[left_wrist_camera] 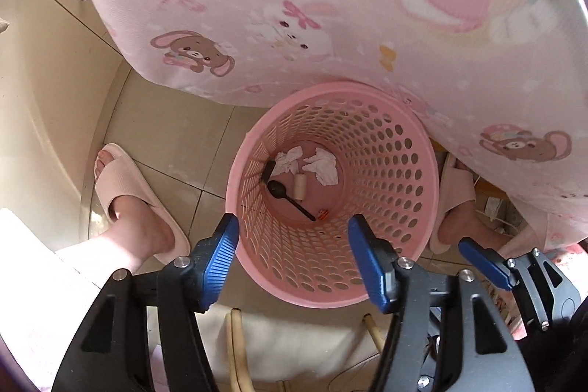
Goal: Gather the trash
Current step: 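Open both tools to drop the spools into the wastebasket, then raise both tools back up toward the seat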
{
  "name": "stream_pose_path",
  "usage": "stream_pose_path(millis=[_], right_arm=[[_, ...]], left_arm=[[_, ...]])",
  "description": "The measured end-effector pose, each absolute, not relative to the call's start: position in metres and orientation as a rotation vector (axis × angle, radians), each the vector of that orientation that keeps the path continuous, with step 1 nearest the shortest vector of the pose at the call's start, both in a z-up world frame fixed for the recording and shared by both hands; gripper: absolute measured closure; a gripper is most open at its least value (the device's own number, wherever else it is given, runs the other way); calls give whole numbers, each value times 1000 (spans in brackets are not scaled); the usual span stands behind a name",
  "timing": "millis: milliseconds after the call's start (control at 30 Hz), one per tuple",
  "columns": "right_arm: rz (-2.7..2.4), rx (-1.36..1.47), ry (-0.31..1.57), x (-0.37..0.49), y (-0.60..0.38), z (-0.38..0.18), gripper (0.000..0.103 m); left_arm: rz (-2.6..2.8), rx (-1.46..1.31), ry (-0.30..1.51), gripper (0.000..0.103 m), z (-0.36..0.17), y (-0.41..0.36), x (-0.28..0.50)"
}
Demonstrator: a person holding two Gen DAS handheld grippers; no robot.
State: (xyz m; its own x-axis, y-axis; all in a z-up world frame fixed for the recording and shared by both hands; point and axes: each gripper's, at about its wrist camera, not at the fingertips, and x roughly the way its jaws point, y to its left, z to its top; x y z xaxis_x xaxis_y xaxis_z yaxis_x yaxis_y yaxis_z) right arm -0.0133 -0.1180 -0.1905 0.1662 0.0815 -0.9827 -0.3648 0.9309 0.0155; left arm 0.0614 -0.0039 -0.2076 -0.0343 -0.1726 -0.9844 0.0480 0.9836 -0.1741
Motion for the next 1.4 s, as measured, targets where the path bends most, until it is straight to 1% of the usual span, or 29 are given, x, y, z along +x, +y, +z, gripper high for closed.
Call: stream_pose_path(millis=[100,133,200,267,300,467,533,600,700,767,967,1100,1233,1400], right_arm=[[305,-222,1364,-11,-123,-188,45],[301,-216,1361,-11,-123,-187,44],[295,-209,1354,-10,-125,-184,44],[285,-206,1339,-9,-126,-178,43],[277,-204,1324,-10,-127,-173,43],[264,-156,1220,-13,-136,-137,43],[252,-131,1167,-16,-142,-121,42],[236,-121,1103,-18,-148,-107,36],[172,-118,1007,-20,-155,-90,35],[148,-95,978,-19,-159,-82,35],[144,-20,882,-19,-178,-54,35],[121,-36,803,-19,-182,-37,31],[88,-85,757,-23,-181,-32,31],[68,-86,755,-20,-183,-34,29]], left_arm=[[-175,-100,1577,40,-201,-2,63],[-172,-96,1565,39,-198,-1,64],[-160,-73,1534,34,-190,-1,64],[-141,-47,1493,30,-180,-2,64],[-135,-42,1474,30,-175,-1,64],[-118,-43,1342,30,-139,9,63],[-108,-36,1269,29,-122,13,61],[-90,-24,1187,25,-106,16,59],[-74,-8,1087,21,-87,18,57],[-73,-3,1044,20,-79,19,56],[-82,-12,982,17,-67,18,60],[-80,-8,964,15,-66,16,57],[-75,14,940,15,-64,11,54],[-68,17,904,15,-59,12,53]])
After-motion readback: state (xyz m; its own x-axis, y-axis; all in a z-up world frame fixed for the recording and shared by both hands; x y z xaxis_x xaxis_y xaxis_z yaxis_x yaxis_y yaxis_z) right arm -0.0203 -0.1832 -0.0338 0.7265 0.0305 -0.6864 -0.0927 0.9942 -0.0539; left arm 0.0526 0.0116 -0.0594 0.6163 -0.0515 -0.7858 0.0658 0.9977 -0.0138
